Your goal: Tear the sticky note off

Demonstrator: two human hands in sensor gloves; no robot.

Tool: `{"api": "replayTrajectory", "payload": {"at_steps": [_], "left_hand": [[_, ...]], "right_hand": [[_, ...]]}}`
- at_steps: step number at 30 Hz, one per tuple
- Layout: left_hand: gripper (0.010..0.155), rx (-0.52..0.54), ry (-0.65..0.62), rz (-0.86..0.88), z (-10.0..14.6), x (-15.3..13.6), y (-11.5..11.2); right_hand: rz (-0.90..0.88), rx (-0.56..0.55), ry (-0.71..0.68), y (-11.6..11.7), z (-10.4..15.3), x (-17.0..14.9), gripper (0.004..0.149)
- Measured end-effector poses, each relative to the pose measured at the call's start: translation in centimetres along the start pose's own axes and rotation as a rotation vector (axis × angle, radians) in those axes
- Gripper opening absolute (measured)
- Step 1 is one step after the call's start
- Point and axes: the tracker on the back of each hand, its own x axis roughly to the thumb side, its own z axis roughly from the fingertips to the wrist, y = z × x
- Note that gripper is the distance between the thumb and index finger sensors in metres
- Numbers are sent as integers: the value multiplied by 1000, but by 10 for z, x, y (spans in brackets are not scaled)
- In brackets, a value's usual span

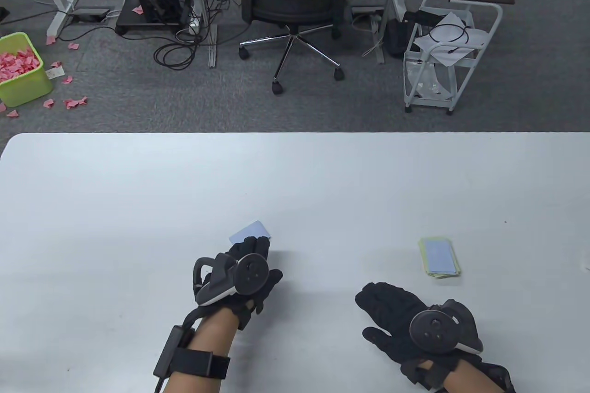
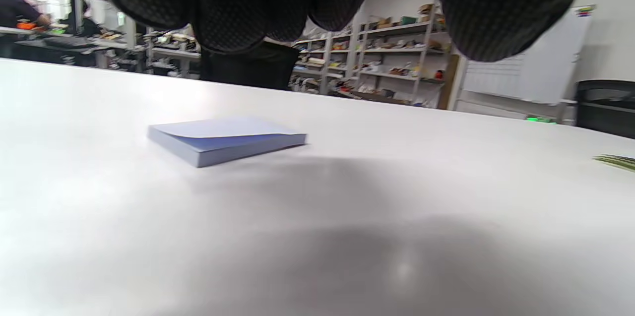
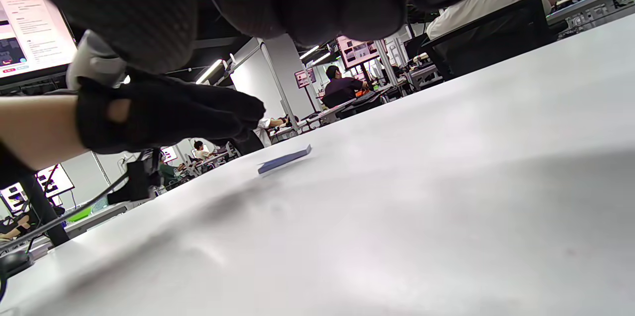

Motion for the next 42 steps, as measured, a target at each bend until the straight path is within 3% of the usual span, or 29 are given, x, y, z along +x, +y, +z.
{"api": "replayTrajectory", "payload": {"at_steps": [7, 14, 16, 19, 24, 30, 36, 42], "left_hand": [[88, -152, 123, -92, -48, -24, -10], [95, -280, 182, -78, -80, -44, -27], [89, -341, 189, -51, -85, -46, -35], [80, -291, 171, -28, -88, -43, -31], [81, -283, 125, -156, -81, -39, -31], [82, -175, 106, -37, -56, -33, -23], [83, -22, -48, -31, -19, 11, -8], [83, 21, -153, -27, 13, 65, -5]], "right_hand": [[0, 29, 25, 4, 0, -5, 65], [-10, 19, 48, 1, 1, -8, 65], [-15, 20, 57, 1, 2, -9, 65], [-20, 20, 63, 1, 2, -10, 65], [-27, 25, 71, 1, 2, -11, 64], [-71, 22, 89, 1, 2, -15, 64], [-120, 31, 127, 4, 2, -24, 64], [-204, 39, 175, 9, 3, -32, 64]]}}
